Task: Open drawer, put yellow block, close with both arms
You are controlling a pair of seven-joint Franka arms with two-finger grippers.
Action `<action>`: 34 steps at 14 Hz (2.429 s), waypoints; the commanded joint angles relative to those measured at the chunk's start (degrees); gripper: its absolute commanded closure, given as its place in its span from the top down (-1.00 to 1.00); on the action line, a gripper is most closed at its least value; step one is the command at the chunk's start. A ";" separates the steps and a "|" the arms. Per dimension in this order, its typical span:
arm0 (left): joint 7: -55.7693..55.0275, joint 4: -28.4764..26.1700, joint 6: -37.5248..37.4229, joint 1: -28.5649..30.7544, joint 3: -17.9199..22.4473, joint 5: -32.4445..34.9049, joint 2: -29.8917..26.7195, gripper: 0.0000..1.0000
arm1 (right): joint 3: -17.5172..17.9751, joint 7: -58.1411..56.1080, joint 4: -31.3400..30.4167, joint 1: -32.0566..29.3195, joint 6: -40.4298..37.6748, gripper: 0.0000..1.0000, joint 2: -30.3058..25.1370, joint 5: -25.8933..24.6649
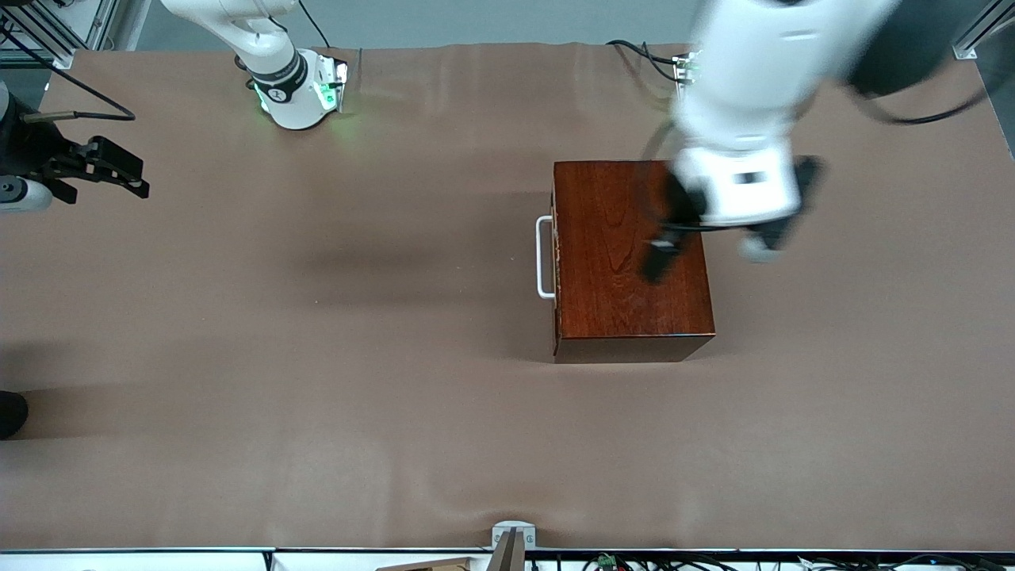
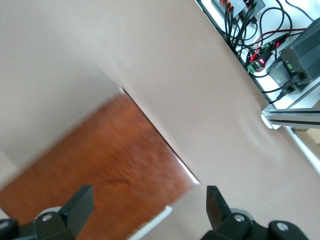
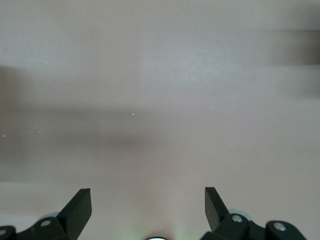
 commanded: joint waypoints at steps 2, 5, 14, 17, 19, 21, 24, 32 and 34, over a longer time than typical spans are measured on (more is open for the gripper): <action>19.80 -3.63 -5.77 8.08 -1.17 -3.11 -6.18 1.00 | 0.11 -0.60 -1.10 -0.39 0.14 1.00 -1.24 0.39; 29.57 -10.90 -6.32 18.44 -7.74 -3.12 -13.21 1.00 | 0.11 -0.60 -1.19 -0.39 0.23 1.00 -1.15 0.39; 62.79 -31.04 -6.23 29.46 -8.91 -2.24 -30.27 1.00 | 0.11 -0.51 -1.27 -0.39 0.06 1.00 -1.15 0.39; 65.88 -30.97 -6.50 29.46 -8.83 -2.32 -30.55 1.00 | 0.11 -0.51 -1.36 -0.39 -0.03 1.00 -1.15 0.39; 70.44 -30.53 -6.50 29.46 -8.82 -2.32 -30.28 1.00 | 0.11 -0.51 -1.36 -0.48 -0.03 1.00 -1.15 0.39; 71.78 -29.83 -6.41 29.37 -8.82 -2.32 -29.84 1.00 | 0.11 -0.51 -1.36 -0.39 -0.03 1.00 -1.15 0.39; 72.13 -29.30 -6.41 28.93 -8.91 -2.24 -29.58 1.00 | 0.11 -0.42 -1.36 -0.48 -0.03 1.00 -1.15 0.39; 72.05 -28.16 -7.02 29.46 -8.39 -2.32 -28.61 1.00 | 0.11 -0.42 -1.36 -0.48 -0.12 1.00 -1.15 0.39; 72.04 -27.89 -7.02 29.46 -8.30 -2.32 -28.44 1.00 | 0.11 -0.33 -1.27 -0.39 -0.12 1.00 -1.15 0.39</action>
